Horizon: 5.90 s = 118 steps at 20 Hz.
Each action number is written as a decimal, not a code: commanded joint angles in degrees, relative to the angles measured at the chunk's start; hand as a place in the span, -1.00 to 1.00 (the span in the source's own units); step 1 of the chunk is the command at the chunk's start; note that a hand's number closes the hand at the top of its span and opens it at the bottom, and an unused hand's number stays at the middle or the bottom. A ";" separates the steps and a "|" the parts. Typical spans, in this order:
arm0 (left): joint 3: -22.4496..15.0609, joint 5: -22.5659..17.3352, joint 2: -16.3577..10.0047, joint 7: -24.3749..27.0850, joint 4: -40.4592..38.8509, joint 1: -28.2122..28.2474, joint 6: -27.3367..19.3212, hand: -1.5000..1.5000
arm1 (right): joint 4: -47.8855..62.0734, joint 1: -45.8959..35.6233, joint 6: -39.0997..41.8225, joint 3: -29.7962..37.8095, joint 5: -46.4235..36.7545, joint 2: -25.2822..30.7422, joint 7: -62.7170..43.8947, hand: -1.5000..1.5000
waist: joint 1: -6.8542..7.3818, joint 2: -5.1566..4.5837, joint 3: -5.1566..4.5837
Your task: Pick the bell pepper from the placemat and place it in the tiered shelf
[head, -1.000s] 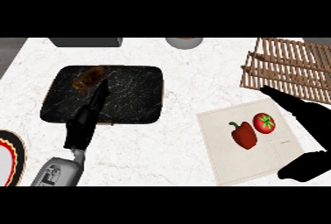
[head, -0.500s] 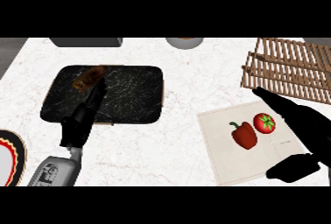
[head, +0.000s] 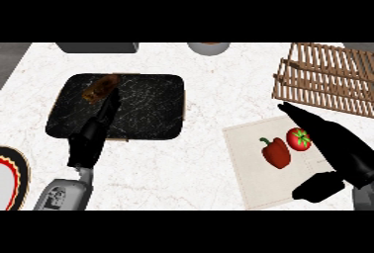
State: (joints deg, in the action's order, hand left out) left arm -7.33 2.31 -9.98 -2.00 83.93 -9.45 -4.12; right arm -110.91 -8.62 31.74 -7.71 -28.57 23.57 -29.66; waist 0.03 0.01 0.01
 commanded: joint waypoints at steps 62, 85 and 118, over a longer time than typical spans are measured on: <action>5.59 7.78 6.70 1.26 -2.03 -0.19 3.86 0.00 | 14.18 0.67 -19.80 -8.68 -28.09 -23.35 -14.39 1.00 | 0.01 0.07 -0.05; 6.87 7.10 5.72 1.46 -2.44 -0.90 5.06 0.00 | -16.36 -22.53 -16.89 -4.25 -39.33 -21.50 -37.86 1.00 | -0.33 0.14 -0.07; 4.97 7.91 7.65 0.62 0.91 1.99 5.04 0.00 | 13.50 -43.69 -20.73 21.87 -37.31 1.30 -16.14 1.00 | 0.29 0.02 -0.03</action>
State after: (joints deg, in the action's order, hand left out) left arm -1.02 9.47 -3.34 -2.30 83.77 -9.87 1.41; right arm -100.45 -52.06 13.07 13.99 -66.33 23.63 -47.48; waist 0.23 0.00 -0.01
